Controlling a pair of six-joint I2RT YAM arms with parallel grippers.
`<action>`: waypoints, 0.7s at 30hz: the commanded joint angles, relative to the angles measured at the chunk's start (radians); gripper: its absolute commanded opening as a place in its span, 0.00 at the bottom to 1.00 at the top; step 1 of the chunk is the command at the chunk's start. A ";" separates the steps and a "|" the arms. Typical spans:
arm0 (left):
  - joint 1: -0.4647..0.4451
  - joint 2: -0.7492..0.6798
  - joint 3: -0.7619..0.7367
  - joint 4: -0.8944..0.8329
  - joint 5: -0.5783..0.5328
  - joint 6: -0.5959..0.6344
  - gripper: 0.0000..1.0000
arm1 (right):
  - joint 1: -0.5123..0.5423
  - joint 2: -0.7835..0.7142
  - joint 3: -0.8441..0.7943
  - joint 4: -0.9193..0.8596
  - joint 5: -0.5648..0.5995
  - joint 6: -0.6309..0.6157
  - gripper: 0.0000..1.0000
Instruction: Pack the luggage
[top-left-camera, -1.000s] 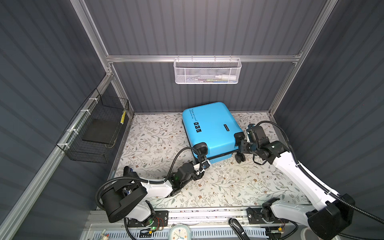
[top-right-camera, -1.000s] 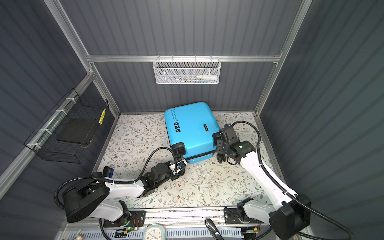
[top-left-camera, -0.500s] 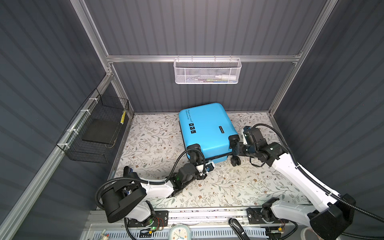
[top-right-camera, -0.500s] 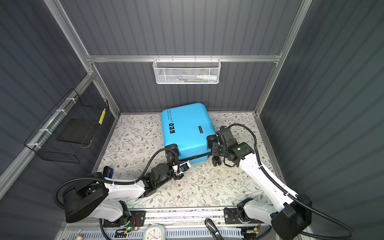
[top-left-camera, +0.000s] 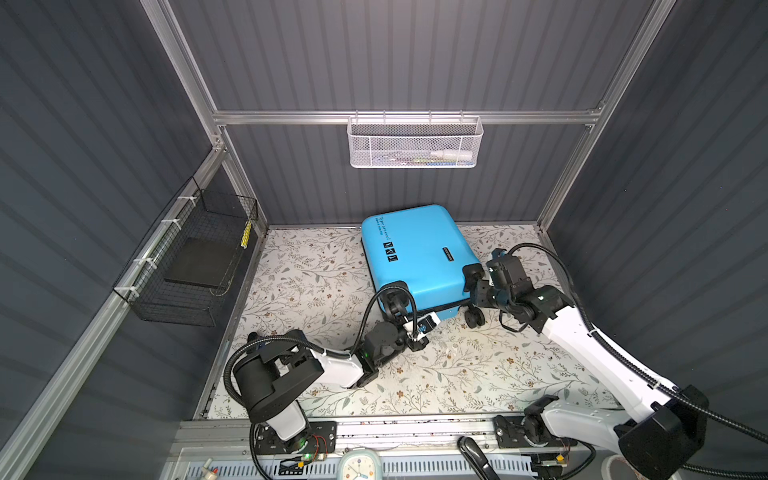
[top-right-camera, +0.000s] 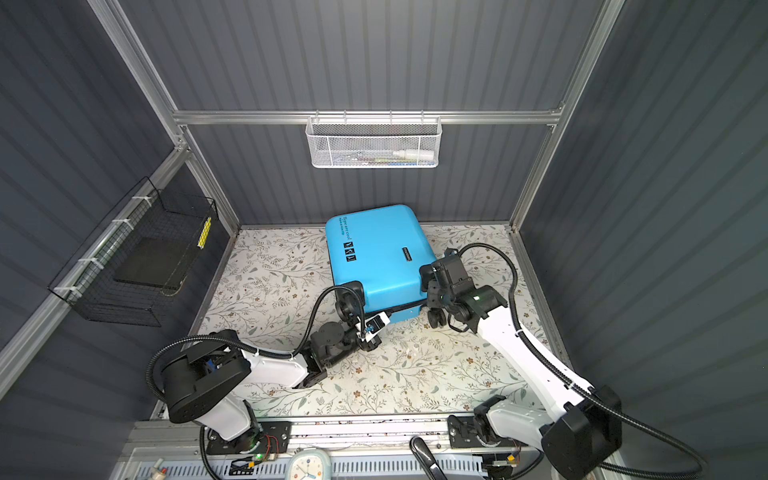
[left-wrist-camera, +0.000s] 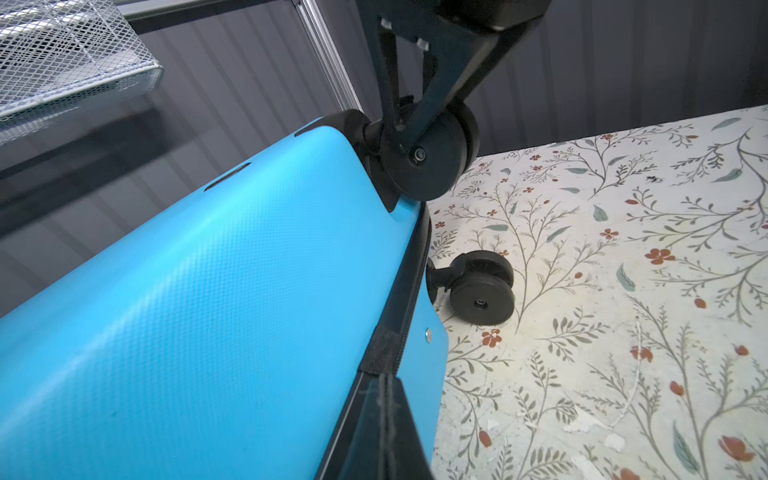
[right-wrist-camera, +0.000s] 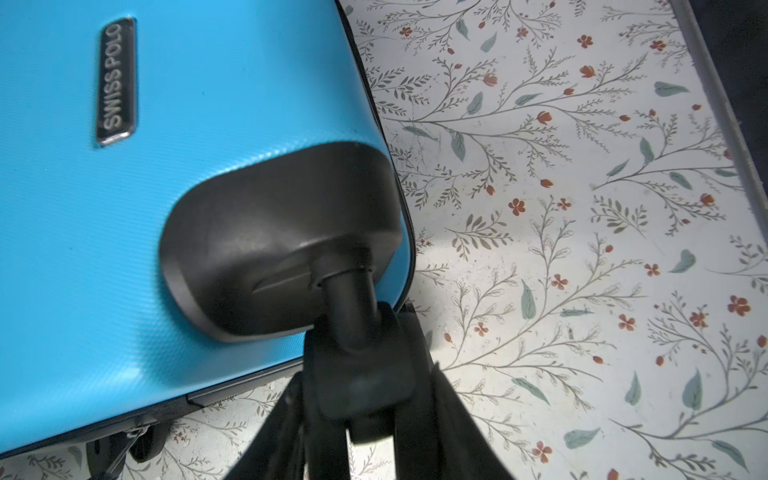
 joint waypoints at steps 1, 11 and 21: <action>-0.087 -0.038 0.022 0.142 0.216 0.037 0.00 | 0.080 0.032 -0.031 0.094 -0.341 0.113 0.00; -0.088 -0.193 -0.101 0.012 0.086 -0.026 0.18 | 0.077 0.033 -0.035 0.096 -0.329 0.116 0.00; -0.088 -0.321 -0.153 -0.124 -0.003 -0.022 0.37 | 0.076 0.029 -0.037 0.098 -0.333 0.123 0.00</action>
